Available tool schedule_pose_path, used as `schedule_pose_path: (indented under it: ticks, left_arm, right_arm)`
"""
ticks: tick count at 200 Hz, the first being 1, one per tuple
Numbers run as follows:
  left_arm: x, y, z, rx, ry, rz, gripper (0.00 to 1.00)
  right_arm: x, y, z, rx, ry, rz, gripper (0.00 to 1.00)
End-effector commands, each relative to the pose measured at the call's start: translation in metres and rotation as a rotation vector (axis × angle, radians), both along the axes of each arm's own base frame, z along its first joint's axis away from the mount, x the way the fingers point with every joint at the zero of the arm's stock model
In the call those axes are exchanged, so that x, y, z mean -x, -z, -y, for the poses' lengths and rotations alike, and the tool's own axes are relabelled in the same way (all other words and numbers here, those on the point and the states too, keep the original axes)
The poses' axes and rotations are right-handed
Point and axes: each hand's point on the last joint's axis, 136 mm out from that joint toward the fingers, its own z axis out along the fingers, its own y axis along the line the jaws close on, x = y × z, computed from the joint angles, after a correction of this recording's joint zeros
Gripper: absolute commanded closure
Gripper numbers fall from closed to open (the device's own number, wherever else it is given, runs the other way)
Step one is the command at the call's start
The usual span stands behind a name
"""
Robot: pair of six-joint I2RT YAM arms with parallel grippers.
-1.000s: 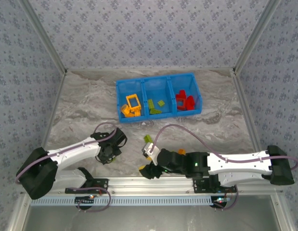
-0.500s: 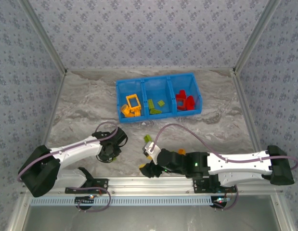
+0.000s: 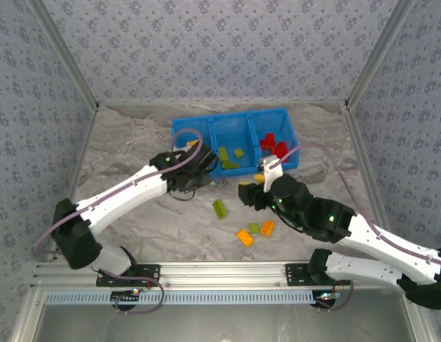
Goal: Sort the legos into containers by color
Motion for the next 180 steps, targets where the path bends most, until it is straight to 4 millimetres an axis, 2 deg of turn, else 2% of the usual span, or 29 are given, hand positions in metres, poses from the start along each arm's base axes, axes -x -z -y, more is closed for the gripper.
schedule_pose_path:
  ticks: [1, 39, 57, 80, 106, 138, 163, 180]
  left_arm:
    - [-0.024, -0.011, 0.026, -0.09, 0.127, 0.035, 0.76]
    - [-0.081, -0.016, 0.079, -0.084, 0.197, 0.056, 0.75]
    - [-0.112, -0.008, 0.097, -0.093, 0.211, 0.058, 0.75]
    - [-0.149, 0.007, 0.107, -0.123, 0.216, 0.078, 0.76]
    - [-0.185, 0.028, 0.107, -0.137, 0.202, 0.103, 0.76]
    - [-0.212, 0.052, 0.112, -0.104, 0.208, 0.106, 0.75]
    - [-0.219, 0.071, 0.121, -0.107, 0.237, 0.104, 0.72]
    - [-0.221, 0.083, 0.12, -0.123, 0.227, 0.082, 0.71]
  right_arm:
    - [-0.014, 0.005, 0.024, 0.025, 0.102, -0.05, 0.42]
    - [-0.031, -0.003, 0.037, -0.029, 0.194, -0.054, 0.42]
    - [-0.036, -0.007, 0.041, -0.042, 0.217, -0.048, 0.42]
    - [-0.039, -0.012, 0.044, -0.055, 0.226, -0.045, 0.42]
    - [-0.036, -0.01, 0.043, -0.06, 0.215, -0.055, 0.42]
    - [-0.032, 0.004, 0.042, -0.06, 0.199, -0.086, 0.42]
    - [-0.029, 0.012, 0.041, -0.065, 0.192, -0.108, 0.42]
    - [-0.028, 0.016, 0.041, -0.064, 0.189, -0.117, 0.42]
